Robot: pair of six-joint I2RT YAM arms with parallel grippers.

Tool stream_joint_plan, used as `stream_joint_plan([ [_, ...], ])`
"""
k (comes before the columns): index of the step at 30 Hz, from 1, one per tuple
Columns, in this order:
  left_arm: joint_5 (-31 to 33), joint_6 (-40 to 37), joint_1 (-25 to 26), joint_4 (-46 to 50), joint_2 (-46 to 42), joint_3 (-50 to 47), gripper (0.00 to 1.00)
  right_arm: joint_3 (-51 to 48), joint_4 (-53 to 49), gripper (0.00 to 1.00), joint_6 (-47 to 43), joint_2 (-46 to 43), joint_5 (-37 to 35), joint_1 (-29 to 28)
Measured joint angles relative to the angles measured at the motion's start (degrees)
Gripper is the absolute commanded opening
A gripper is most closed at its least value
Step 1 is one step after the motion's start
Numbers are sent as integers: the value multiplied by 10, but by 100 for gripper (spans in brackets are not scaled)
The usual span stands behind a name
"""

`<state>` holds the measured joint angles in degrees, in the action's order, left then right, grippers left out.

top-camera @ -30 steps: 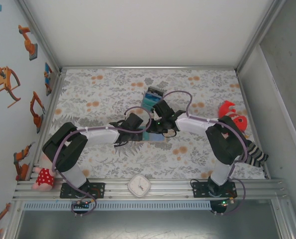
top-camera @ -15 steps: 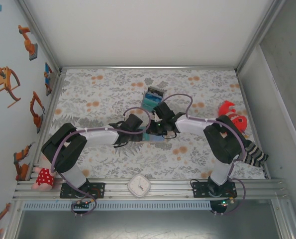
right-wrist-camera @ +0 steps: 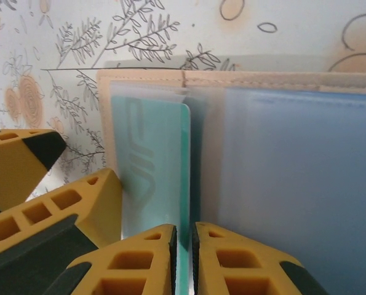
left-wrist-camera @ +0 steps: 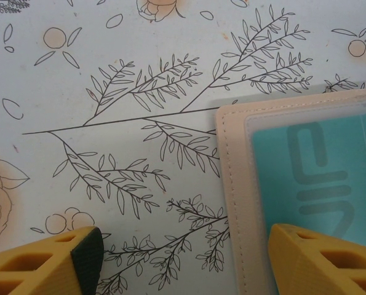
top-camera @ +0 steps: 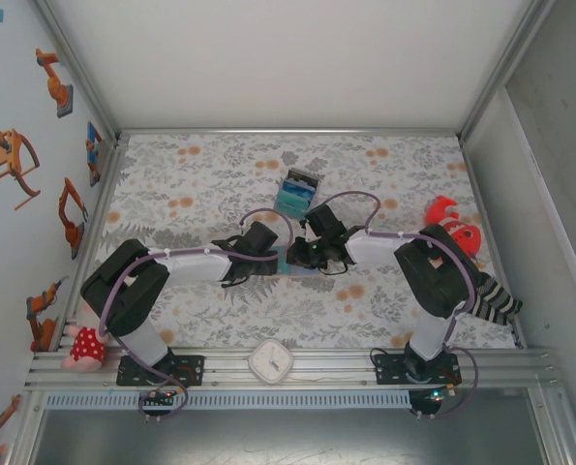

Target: Take the credit cards out of the card holder

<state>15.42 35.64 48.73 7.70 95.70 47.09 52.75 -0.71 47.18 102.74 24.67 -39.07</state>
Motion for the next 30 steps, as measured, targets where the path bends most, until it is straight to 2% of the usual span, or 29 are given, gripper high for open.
stream_joint_plan([
  [15,0,0,0,0,0,0,72,-23,52,14,20,8,22,3],
  [26,5,2,0,7,0,0,71,-53,121,0,47,7,59,14],
  [30,5,2,0,7,0,1,71,-62,134,0,50,5,61,16],
])
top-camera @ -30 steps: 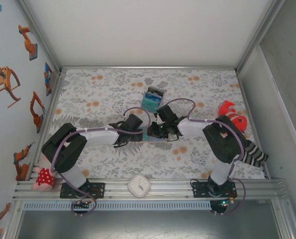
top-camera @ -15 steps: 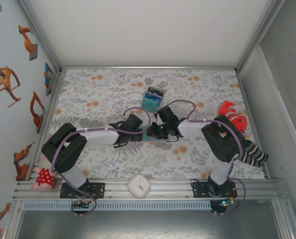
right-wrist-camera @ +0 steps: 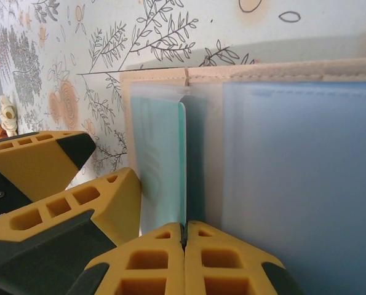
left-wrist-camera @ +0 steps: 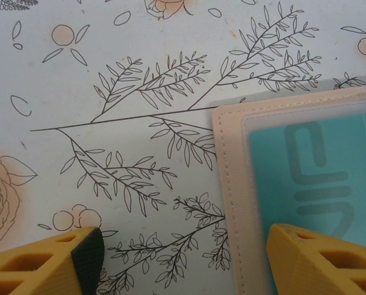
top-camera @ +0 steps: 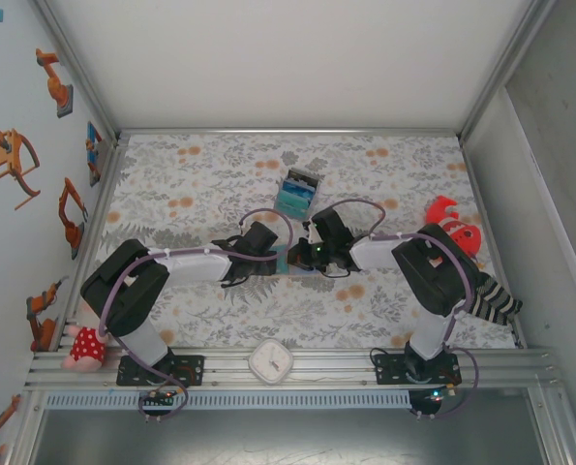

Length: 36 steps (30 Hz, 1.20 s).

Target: Take the credit cards out of the card holder

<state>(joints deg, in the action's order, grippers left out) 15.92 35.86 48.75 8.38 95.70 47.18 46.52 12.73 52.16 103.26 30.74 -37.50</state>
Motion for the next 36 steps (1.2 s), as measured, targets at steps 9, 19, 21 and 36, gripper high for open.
stream_joint_plan([
  [9,-1,0,4,7,3,5,68,-16,17,0,2,-3,15,14],
  [19,5,0,4,18,9,13,67,-24,16,4,1,-21,14,36],
  [21,6,0,4,20,11,15,67,-26,17,4,2,-21,14,37],
  [36,7,0,5,26,13,18,66,-40,33,7,4,-21,29,45],
])
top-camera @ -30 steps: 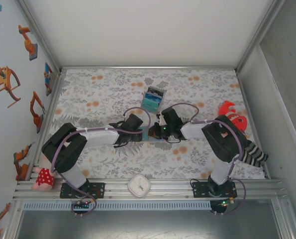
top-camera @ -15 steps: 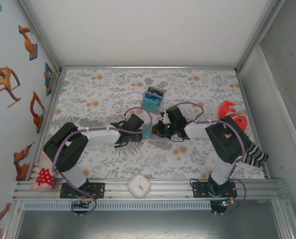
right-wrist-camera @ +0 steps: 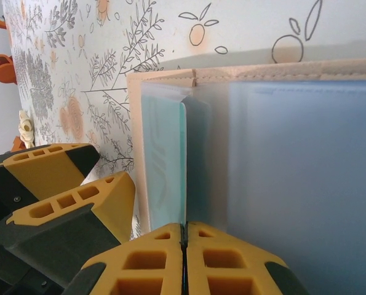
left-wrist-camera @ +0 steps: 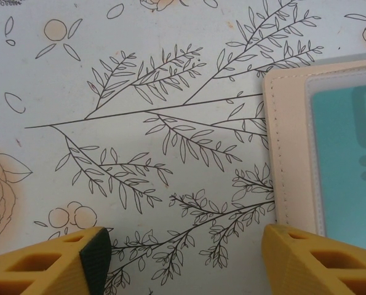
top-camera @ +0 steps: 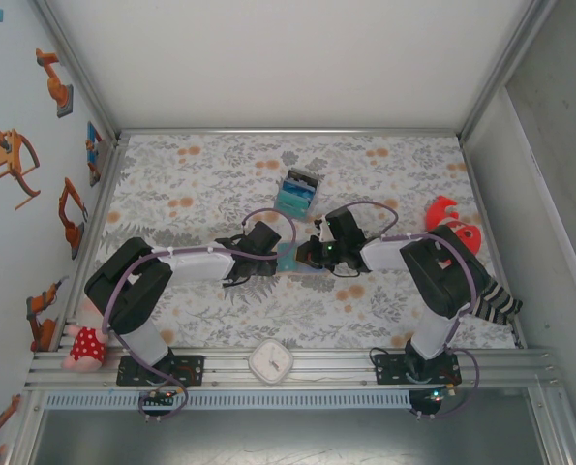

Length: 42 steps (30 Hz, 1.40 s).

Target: Take the credit cards out of the card holder

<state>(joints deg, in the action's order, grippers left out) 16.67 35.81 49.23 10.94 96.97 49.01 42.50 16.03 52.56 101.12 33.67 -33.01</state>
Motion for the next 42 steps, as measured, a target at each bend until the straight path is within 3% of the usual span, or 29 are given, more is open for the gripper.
stream_joint_plan([
  [10,0,0,0,1,0,1,66,-6,10,3,1,0,2,7],
  [23,-33,-9,0,5,-1,37,77,-6,14,4,2,0,6,7],
  [42,-45,-20,-10,17,39,57,70,-21,25,5,2,0,13,16],
])
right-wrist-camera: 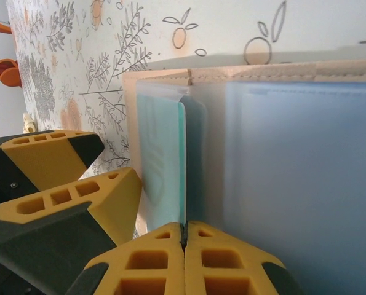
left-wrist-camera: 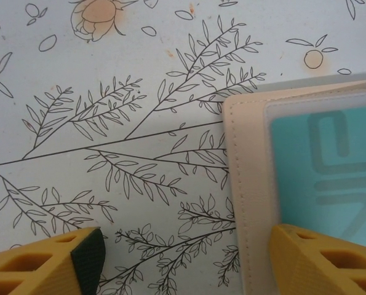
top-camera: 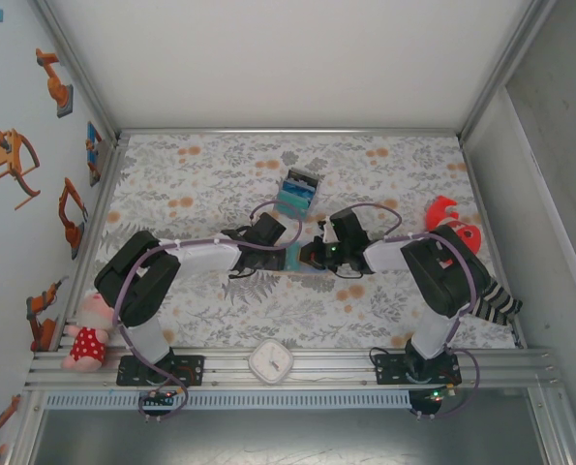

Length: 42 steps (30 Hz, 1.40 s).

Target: Take the credit cards out of the card holder

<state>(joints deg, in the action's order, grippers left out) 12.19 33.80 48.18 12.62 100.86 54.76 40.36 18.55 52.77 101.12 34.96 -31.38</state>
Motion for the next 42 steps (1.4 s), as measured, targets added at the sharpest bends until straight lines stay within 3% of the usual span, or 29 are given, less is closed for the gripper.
stream_joint_plan([
  [11,9,0,-2,22,13,15,57,-8,4,5,0,0,2,8],
  [24,17,-1,-2,38,19,25,57,-7,-61,3,-28,-33,-22,12],
  [36,9,-26,11,23,-16,10,88,8,-83,2,-37,-31,-20,12],
  [42,14,-55,17,17,-6,29,91,11,-89,2,-40,-30,-19,12],
])
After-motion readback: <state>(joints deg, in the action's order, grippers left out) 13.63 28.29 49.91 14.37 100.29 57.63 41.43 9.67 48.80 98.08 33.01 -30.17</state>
